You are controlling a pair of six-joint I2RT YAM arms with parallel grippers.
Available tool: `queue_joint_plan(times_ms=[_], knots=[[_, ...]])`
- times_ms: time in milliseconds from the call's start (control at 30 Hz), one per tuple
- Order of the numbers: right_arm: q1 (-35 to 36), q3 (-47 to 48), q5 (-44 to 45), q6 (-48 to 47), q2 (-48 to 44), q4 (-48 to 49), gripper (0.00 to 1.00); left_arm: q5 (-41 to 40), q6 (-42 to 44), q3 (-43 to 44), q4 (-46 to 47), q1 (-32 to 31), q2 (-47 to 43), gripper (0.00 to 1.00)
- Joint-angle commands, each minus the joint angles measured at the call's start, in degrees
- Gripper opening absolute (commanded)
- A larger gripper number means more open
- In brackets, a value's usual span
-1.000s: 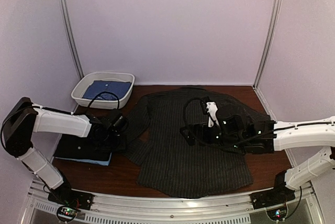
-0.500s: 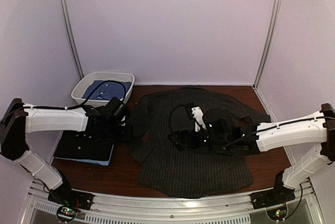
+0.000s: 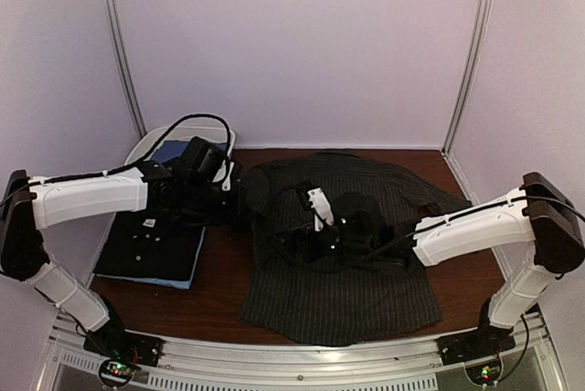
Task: Fold and stack the long sleeve shirts
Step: Pass from the left arm to the right
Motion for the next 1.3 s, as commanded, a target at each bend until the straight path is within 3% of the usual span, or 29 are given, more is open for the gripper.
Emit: queue_joint_plan(times_ms=[0, 533, 800, 967, 1267], knots=[[0.4, 2.1, -2.7, -1.4, 2.5, 4.8, 1.00, 4.9, -2.0, 2.5, 4.8, 1.0, 2.0, 0.00], [0.9, 8.8, -0.6, 0.8, 14.3, 4.1, 0.97, 8.0, -3.5, 5.0, 8.0, 1.8, 5.5, 0.00], [1.0, 14.3, 5.5, 2.9, 19.0, -2.5, 0.91, 7.8, -3.6, 5.2, 8.1, 1.9, 5.6, 0.00], [0.7, 15.7, 7.1, 3.6, 20.1, -5.8, 0.67, 7.6, -3.6, 4.9, 8.2, 2.2, 5.6, 0.00], [-0.1, 15.1, 5.8, 2.0, 15.4, -10.6, 0.06, 7.3, -1.9, 4.5, 7.5, 3.6, 6.4, 0.00]])
